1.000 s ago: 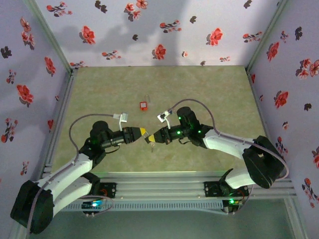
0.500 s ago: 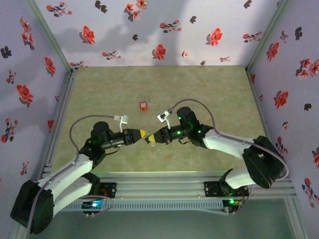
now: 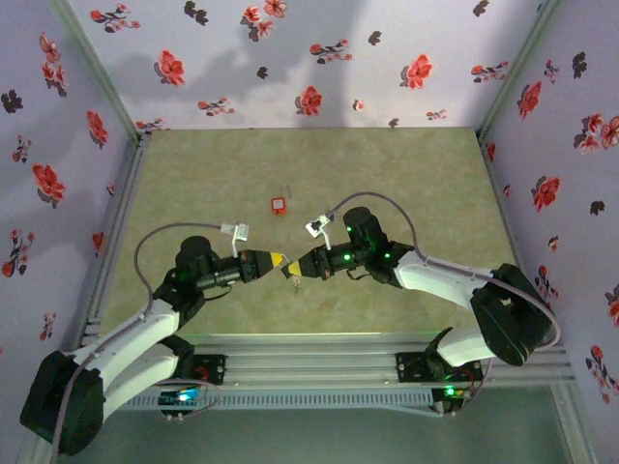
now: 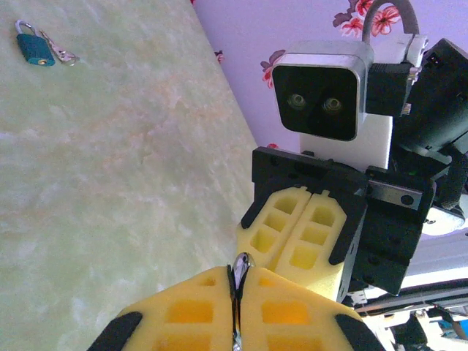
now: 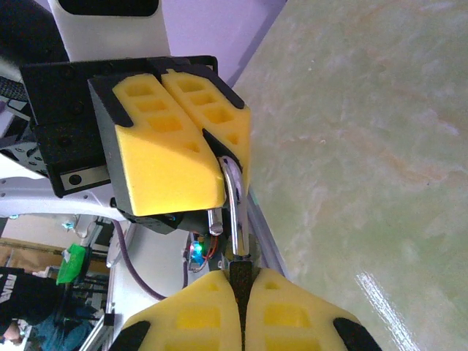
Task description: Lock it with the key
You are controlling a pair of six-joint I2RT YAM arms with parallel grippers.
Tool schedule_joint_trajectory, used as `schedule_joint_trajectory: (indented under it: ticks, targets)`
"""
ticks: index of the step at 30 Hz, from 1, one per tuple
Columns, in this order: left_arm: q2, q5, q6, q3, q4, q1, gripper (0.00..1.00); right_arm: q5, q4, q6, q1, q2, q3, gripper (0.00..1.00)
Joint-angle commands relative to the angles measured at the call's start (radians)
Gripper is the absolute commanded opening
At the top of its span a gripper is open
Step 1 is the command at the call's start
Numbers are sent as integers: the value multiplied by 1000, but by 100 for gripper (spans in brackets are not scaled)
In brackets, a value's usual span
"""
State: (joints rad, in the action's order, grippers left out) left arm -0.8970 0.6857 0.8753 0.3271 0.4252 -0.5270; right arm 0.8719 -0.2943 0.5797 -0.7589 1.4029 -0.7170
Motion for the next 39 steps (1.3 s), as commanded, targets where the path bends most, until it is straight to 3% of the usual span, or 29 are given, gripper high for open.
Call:
schedule_joint_trajectory:
  ticks: [1, 18, 39]
  targets:
    - [13, 18, -39, 1, -18, 5, 0, 67, -99, 43, -3, 1, 10, 0]
    - [47, 36, -35, -107, 133, 5, 0, 246, -397, 249, 4, 18, 51, 0]
    - [70, 49, 55, -182, 298, -59, 0, 81, -347, 224, 20, 21, 4, 0]
